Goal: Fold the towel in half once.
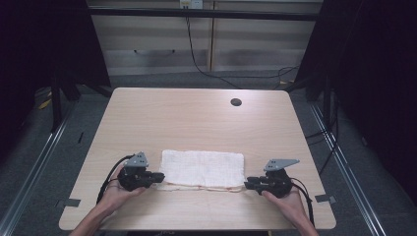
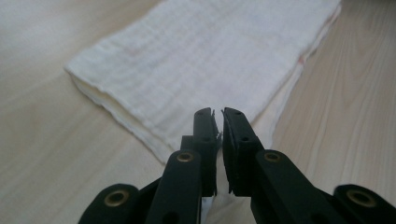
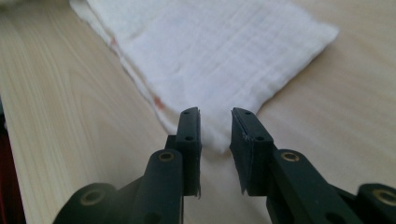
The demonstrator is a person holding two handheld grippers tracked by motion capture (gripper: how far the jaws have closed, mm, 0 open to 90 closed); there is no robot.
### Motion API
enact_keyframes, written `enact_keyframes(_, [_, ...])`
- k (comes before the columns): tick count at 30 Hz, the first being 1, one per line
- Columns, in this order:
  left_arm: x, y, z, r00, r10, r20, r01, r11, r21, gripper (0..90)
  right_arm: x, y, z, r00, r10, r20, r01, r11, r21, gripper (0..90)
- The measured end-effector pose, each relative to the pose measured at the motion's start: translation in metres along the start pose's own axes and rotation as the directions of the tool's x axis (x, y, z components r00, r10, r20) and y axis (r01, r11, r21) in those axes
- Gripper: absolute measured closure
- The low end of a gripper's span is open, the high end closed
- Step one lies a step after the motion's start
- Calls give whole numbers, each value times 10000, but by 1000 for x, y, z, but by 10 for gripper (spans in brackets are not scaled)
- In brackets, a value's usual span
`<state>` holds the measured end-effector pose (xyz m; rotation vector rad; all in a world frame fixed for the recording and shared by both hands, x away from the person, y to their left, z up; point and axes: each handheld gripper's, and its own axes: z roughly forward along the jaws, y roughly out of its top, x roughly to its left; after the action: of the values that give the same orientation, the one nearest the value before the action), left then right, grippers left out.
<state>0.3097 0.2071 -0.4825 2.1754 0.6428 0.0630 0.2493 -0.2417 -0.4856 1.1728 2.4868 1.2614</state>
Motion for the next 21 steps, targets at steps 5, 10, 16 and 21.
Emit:
enact_keyframes(5, [9, 21, 7, 9998, -161, -150, 153, 9988, -470, 790, -6, 21, 15, 9999, -46, 122, 51, 9991, -422, 730])
enact_keyframes(10, [22, 27, 29, 9970, -573, -512, 558, 9980, -293, 777, -6, 41, 36, 9995, -312, -21, 311, 9991, -292, 750])
enact_keyframes(16, [25, 15, 41, 9959, -458, -786, 487, 9982, 357, 774, -14, 39, 69, 9996, -275, -11, 275, 9990, 354, 755])
enact_keyframes(21, [16, 5, 32, 9958, -63, -915, 97, 9993, 363, 779, -7, 36, 67, 9989, -453, -134, 459, 9979, 461, 769])
